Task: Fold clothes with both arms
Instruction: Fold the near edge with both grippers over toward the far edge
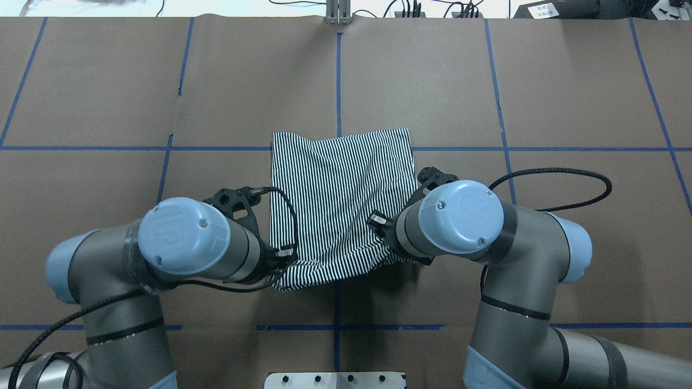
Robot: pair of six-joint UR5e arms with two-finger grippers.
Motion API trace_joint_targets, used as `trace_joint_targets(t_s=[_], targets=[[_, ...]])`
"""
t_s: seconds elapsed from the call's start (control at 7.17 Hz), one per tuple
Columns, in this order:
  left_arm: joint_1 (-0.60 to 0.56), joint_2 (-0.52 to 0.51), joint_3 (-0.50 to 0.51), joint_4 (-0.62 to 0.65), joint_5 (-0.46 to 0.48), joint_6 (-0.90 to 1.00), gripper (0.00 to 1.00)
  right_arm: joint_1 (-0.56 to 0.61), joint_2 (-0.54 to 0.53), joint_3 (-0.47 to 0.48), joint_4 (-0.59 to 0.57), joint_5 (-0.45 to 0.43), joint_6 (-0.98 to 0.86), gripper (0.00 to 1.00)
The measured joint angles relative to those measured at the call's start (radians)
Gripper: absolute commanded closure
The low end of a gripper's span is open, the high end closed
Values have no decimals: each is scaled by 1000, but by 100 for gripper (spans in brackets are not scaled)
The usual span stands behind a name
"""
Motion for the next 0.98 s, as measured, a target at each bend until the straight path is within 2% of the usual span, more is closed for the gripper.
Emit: trace_joint_targets(t_s=[0.14,0.42,0.7,0.84,0.98], targets=[[-60,-8,57,-59,-1,15,100,46,35,-69,24,0,-49,100],[-118,-22,164,-175,-1,19,100,104,77,-225,157,0,-80,100],[-143,-57,231,-212,0,12,100,143,123,-314,217,1,-83,100],[-170,-85,277,-223,0,12,38,163,160,-364,226,3,-83,89],[-209,-122,355,-254,0,15,0,183,213,-446,248,3,-84,1]])
